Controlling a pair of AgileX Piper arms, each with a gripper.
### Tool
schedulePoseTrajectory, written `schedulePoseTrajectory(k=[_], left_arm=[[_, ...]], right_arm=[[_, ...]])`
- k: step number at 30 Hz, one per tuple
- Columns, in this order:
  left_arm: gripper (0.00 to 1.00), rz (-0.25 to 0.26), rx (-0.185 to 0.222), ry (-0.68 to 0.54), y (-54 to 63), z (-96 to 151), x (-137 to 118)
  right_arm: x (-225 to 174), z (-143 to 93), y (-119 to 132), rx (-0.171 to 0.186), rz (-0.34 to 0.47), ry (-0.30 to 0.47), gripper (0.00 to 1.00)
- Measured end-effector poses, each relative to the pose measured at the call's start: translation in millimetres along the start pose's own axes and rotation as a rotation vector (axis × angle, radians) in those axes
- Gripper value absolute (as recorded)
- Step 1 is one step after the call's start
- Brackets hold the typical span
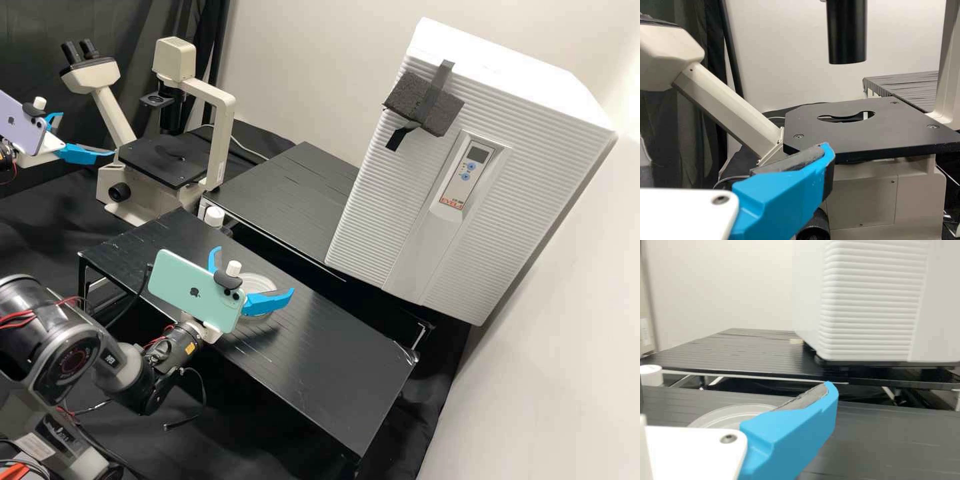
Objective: Open the petri dish lid.
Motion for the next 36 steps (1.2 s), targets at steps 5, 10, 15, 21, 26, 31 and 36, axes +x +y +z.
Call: schedulePoseTrajectory(k=[5, 10, 15, 21, 26, 31, 36], left_arm=[[1.00, 0.000, 0.000, 0.000, 0.0, 0.0, 0.0], [1.00, 0.000, 0.000, 0.000, 0.0, 0.0, 0.0], [1.00, 0.000, 0.000, 0.000, 0.0, 0.0, 0.0], [1.00, 0.000, 0.000, 0.000, 0.0, 0.0, 0.0], [1.00, 0.000, 0.000, 0.000, 0.0, 0.0, 0.0], [1.00, 0.000, 0.000, 0.000, 0.0, 0.0, 0.0], [1.00, 0.000, 0.000, 0.000, 0.0, 0.0, 0.0]], right_arm=[[0.8, 0.7, -2.4, -0.003, -0.012, -0.004, 1.00], [2.0, 4.6, -3.9, 0.011, -0.006, -0.037, 1.00], [2.1, 3.7, -5.0, -0.007, -0.012, -0.032, 1.00], [4.3, 5.1, -8.6, -0.014, -0.028, -0.042, 1.00], [5.7, 5.1, -10.3, -0.020, -0.032, -0.046, 1.00], [7.3, 4.4, -9.5, -0.020, -0.027, -0.043, 1.00], [9.3, 3.6, -8.5, -0.021, -0.023, -0.039, 0.00]])
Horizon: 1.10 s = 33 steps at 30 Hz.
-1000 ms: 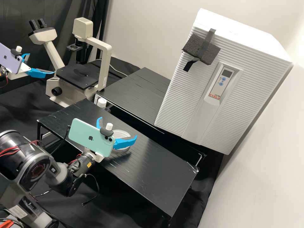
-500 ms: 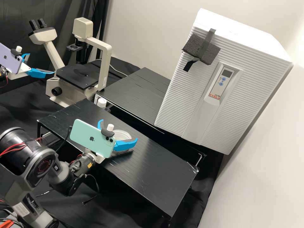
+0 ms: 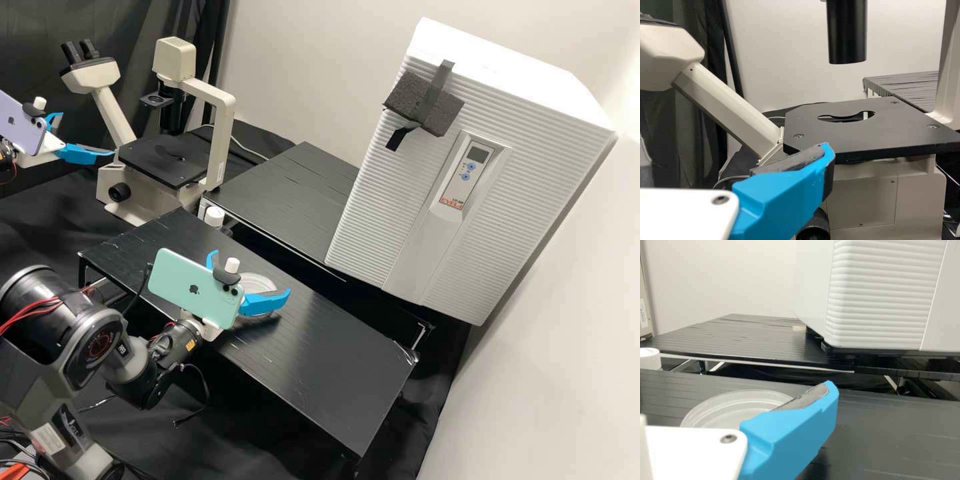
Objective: Open the petri dish lid.
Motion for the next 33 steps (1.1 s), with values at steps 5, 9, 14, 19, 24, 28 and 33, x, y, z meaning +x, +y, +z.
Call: schedulePoseTrajectory(k=[5, 9, 14, 19, 24, 28, 33], left_arm=[[1.00, 0.000, 0.000, 0.000, 0.0, 0.0, 0.0], [1.00, 0.000, 0.000, 0.000, 0.0, 0.0, 0.0], [1.00, 0.000, 0.000, 0.000, 0.0, 0.0, 0.0], [1.00, 0.000, 0.000, 0.000, 0.0, 0.0, 0.0], [1.00, 0.000, 0.000, 0.000, 0.0, 0.0, 0.0], [1.00, 0.000, 0.000, 0.000, 0.0, 0.0, 0.0], [1.00, 0.000, 0.000, 0.000, 0.0, 0.0, 0.0]], right_arm=[[0.5, -0.2, 0.5, 0.001, 0.004, 0.000, 0.00], [0.6, -0.5, 0.2, 0.001, 0.002, 0.002, 0.00], [1.2, -1.8, -0.2, -0.009, 0.003, 0.004, 0.00], [2.3, -3.7, -0.7, -0.028, 0.003, 0.012, 0.00], [3.6, -4.3, -1.5, -0.042, -0.002, 0.015, 0.00], [4.2, -3.1, -3.3, -0.045, -0.011, 0.010, 0.00], [6.4, -2.1, -2.2, -0.046, 0.002, -0.004, 0.00]])
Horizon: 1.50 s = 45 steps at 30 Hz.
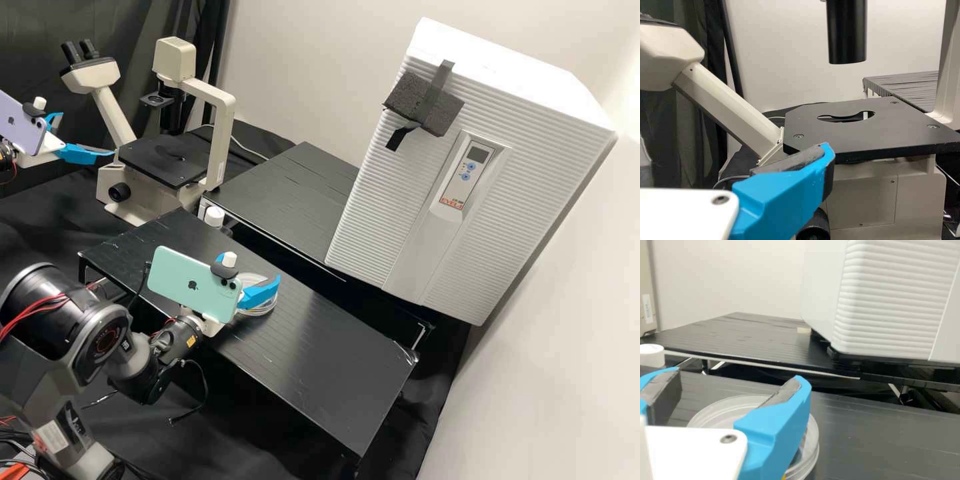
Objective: Open the petri dish lid.
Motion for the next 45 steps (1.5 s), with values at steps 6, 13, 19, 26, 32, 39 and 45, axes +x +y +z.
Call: schedulePoseTrajectory(k=[6, 13, 19, 26, 32, 39, 45], left_arm=[[1.00, 0.000, 0.000, 0.000, 0.0, 0.0, 0.0], [1.00, 0.000, 0.000, 0.000, 0.0, 0.0, 0.0], [1.00, 0.000, 0.000, 0.000, 0.0, 0.0, 0.0], [1.00, 0.000, 0.000, 0.000, 0.0, 0.0, 0.0], [1.00, 0.000, 0.000, 0.000, 0.0, 0.0, 0.0], [1.00, 0.000, 0.000, 0.000, 0.0, 0.0, 0.0], [1.00, 0.000, 0.000, 0.000, 0.0, 0.0, 0.0]], right_arm=[[0.6, 1.0, -0.5, -0.004, 0.004, -0.013, 0.00], [3.3, 0.7, -0.3, -0.006, 0.005, -0.012, 0.00], [5.4, 1.0, -0.7, -0.006, 0.005, -0.012, 0.00], [6.8, 1.4, -1.2, -0.006, 0.005, -0.012, 1.00], [6.8, 1.3, -0.8, -0.006, 0.017, -0.019, 1.00], [6.8, 1.8, -0.3, -0.004, 0.022, -0.025, 1.00], [6.8, 1.8, -0.3, -0.004, 0.022, -0.025, 1.00]])
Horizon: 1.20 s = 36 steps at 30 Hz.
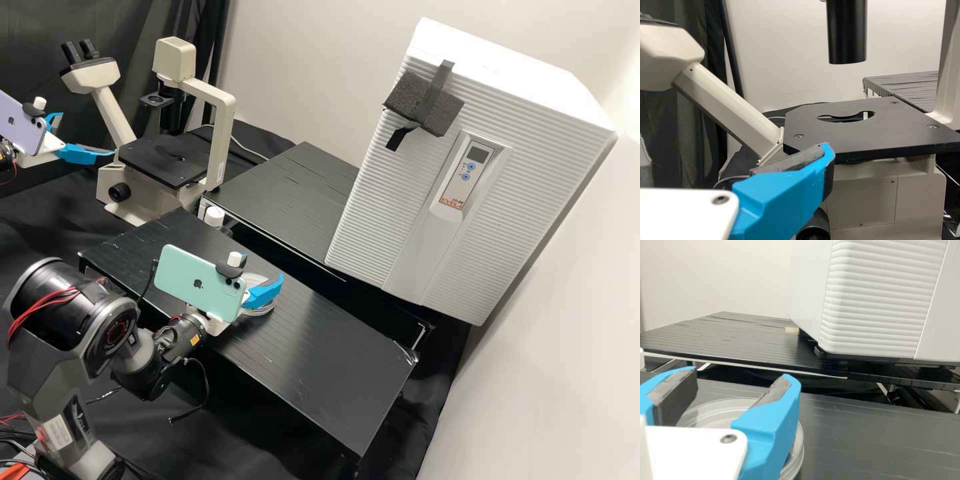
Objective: Open the petri dish lid.
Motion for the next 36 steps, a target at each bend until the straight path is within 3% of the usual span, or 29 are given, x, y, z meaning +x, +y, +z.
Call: schedulePoseTrajectory(k=[28, 36], left_arm=[[1.00, 0.000, 0.000, 0.000, 0.0, 0.0, 0.0], [1.00, 0.000, 0.000, 0.000, 0.0, 0.0, 0.0]], right_arm=[[-0.6, -1.1, 2.1, 0.000, 0.010, 0.005, 1.00], [-7.2, 6.7, 8.0, -0.003, 0.039, -0.033, 1.00]])
